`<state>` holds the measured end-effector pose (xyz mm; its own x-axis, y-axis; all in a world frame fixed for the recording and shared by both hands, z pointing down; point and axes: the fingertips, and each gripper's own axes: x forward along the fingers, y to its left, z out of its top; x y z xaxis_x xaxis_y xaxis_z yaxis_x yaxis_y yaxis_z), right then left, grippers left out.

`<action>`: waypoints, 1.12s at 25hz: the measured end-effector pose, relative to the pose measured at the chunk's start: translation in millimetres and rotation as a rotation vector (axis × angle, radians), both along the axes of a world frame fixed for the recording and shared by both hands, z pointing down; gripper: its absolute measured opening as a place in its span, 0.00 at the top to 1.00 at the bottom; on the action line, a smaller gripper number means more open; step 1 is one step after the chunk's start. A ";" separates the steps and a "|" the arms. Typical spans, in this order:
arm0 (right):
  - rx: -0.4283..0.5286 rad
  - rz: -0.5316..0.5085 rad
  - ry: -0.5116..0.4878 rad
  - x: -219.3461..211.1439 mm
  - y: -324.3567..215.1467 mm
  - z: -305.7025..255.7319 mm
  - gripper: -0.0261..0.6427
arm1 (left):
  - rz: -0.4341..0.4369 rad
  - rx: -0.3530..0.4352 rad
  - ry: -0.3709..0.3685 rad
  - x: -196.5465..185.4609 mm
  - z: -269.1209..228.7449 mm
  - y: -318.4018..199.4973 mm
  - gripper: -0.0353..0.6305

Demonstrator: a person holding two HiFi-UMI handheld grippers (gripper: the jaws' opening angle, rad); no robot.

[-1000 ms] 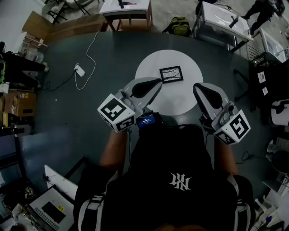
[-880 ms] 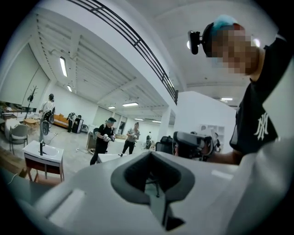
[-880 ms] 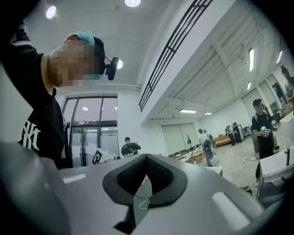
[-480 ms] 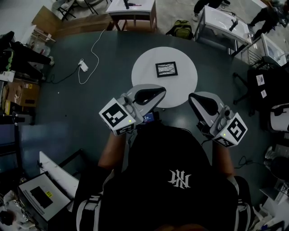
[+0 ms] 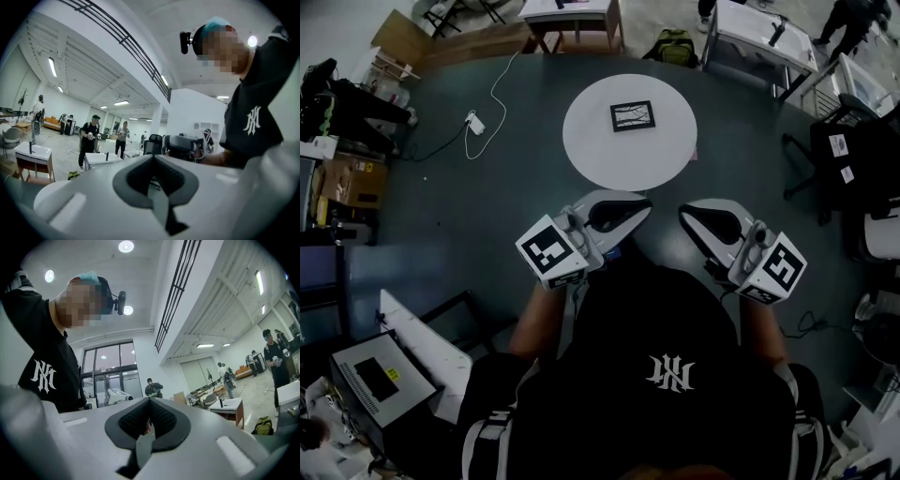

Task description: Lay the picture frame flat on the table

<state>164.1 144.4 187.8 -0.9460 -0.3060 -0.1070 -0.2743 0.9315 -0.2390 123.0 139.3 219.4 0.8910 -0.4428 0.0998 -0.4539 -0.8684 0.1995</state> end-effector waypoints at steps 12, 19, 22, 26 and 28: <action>-0.047 -0.066 -0.031 11.5 66.7 19.1 0.96 | -0.062 -0.047 -0.024 13.6 16.5 69.1 0.94; -0.043 -0.047 -0.039 5.6 81.4 20.2 0.96 | -0.041 -0.039 -0.026 2.3 21.9 76.2 0.94; -0.051 -0.042 -0.037 7.4 77.5 21.9 0.96 | -0.017 -0.038 -0.029 8.2 21.0 71.3 0.94; -0.045 -0.041 -0.027 8.2 68.9 22.7 0.96 | -0.001 -0.048 -0.033 12.4 23.3 61.6 0.94; -0.046 -0.043 -0.021 5.9 66.9 24.0 0.96 | -0.003 -0.039 -0.035 9.0 26.3 58.9 0.94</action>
